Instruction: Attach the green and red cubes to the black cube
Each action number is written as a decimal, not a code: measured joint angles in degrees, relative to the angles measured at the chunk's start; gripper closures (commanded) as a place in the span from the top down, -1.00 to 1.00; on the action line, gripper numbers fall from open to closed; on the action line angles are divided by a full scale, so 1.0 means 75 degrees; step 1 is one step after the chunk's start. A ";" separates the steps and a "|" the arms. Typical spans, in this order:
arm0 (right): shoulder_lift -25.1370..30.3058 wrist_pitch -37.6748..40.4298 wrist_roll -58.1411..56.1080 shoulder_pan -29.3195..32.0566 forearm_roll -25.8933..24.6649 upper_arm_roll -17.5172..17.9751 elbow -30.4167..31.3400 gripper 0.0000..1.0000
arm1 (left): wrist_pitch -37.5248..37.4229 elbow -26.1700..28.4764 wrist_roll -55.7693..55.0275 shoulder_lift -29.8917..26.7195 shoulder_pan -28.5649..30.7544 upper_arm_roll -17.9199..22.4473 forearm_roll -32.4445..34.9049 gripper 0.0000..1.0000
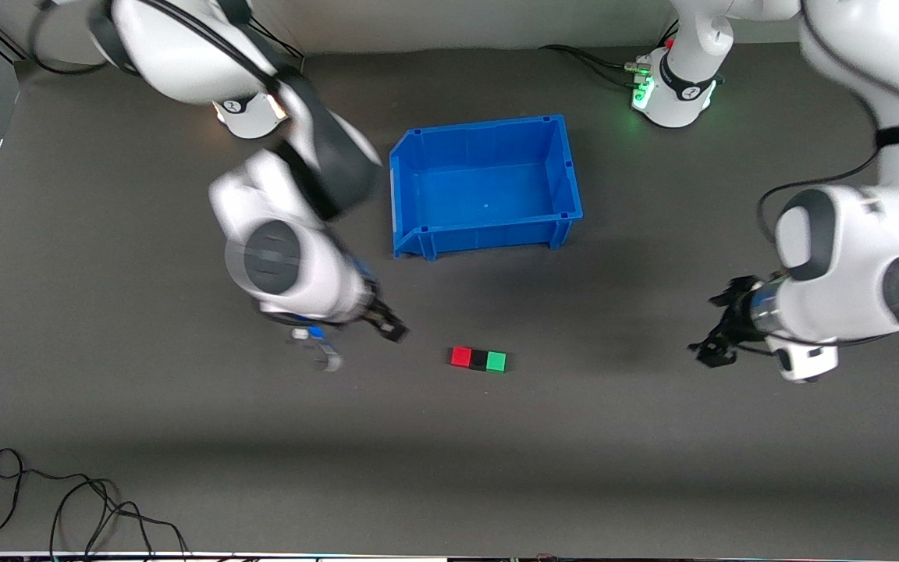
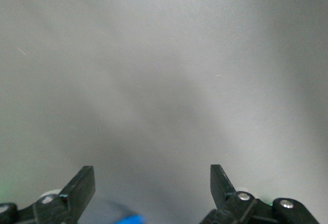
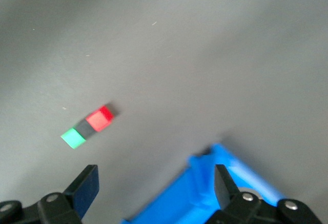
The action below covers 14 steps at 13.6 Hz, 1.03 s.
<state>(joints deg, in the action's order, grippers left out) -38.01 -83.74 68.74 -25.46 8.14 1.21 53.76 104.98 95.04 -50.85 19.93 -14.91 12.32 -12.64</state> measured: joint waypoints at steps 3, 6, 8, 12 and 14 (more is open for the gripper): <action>0.0887 0.1547 -0.1836 0.0828 0.0031 -0.0005 0.0017 0.99 | -0.0841 -0.0034 0.1894 -0.0748 0.0219 0.0000 0.0445 1.00; 0.1674 0.2449 -0.3619 0.1683 0.0027 -0.0037 0.0199 0.99 | -0.1029 -0.0054 0.3987 -0.1290 0.0233 -0.0010 0.0676 1.00; 0.2341 0.2605 -0.4808 0.2334 0.0014 -0.0104 0.0716 0.99 | -0.1048 -0.0052 0.5398 -0.1470 0.0310 -0.0008 0.0719 1.00; 0.3258 0.2548 -0.6923 0.2761 -0.0159 -0.1092 0.1512 0.99 | -0.1205 -0.0063 0.6435 -0.1766 0.0472 -0.0016 0.0920 1.00; 0.3309 0.2271 -0.7424 0.2762 -0.0470 -0.1343 0.1652 0.99 | -0.1225 -0.0064 0.6530 -0.2062 0.0469 -0.0074 0.1194 1.00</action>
<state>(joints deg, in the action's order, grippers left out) -13.18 -66.71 13.06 -4.74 4.62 -8.86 66.15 95.79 94.56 -1.87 4.46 -11.40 11.77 -3.69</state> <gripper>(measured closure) 0.000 0.000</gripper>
